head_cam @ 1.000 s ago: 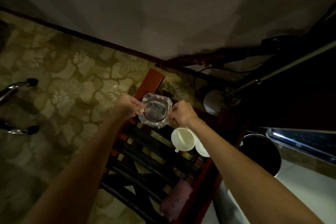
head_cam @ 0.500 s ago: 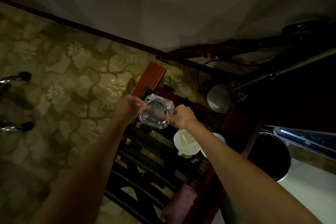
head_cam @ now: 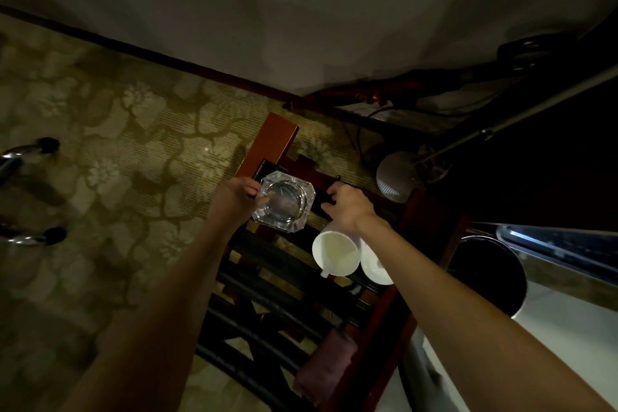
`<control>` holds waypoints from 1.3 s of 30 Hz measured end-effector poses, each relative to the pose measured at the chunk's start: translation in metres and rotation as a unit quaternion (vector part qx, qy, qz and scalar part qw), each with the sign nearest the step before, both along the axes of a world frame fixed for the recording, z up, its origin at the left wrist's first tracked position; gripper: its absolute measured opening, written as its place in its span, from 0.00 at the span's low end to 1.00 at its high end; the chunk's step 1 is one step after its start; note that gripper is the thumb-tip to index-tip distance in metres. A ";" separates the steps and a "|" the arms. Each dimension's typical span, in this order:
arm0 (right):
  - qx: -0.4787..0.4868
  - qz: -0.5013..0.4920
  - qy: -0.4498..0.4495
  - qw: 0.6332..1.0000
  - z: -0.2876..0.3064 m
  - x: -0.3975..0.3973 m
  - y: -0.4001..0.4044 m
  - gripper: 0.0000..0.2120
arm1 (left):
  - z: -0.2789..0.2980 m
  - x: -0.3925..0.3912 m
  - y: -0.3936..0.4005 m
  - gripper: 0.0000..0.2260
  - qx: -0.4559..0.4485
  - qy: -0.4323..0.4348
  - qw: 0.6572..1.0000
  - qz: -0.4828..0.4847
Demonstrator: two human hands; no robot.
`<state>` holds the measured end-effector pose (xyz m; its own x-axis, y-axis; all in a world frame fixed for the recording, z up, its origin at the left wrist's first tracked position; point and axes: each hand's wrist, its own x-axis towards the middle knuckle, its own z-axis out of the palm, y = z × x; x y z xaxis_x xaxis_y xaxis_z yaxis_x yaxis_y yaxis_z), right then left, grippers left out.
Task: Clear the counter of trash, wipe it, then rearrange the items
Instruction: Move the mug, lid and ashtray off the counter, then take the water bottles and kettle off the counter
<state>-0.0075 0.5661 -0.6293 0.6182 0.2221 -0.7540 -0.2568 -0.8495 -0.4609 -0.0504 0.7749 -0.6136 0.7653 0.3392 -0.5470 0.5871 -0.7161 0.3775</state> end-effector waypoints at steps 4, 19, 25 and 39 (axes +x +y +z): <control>0.023 0.005 -0.010 1.000 0.021 -0.001 -0.018 0.15 | 0.018 -0.001 -0.003 0.12 0.005 -0.019 1.000 0.002; 0.052 0.151 -0.098 0.982 0.277 0.006 -0.076 0.12 | 0.259 0.024 -0.076 0.09 -0.072 0.054 0.971 -0.220; 0.038 0.146 -0.169 0.974 0.387 -0.021 -0.116 0.14 | 0.353 0.027 -0.111 0.11 -0.064 0.014 0.943 -0.327; 0.024 0.161 -0.266 0.950 0.563 -0.044 -0.247 0.12 | 0.528 0.037 -0.234 0.10 -0.006 -0.098 0.891 -0.444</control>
<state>-0.0510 0.3188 -0.0667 0.8029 0.4910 -0.3381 0.2932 -0.8190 -0.4932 -0.0137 0.5409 -0.0852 0.8101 -0.4522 -0.3731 -0.2866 -0.8607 0.4208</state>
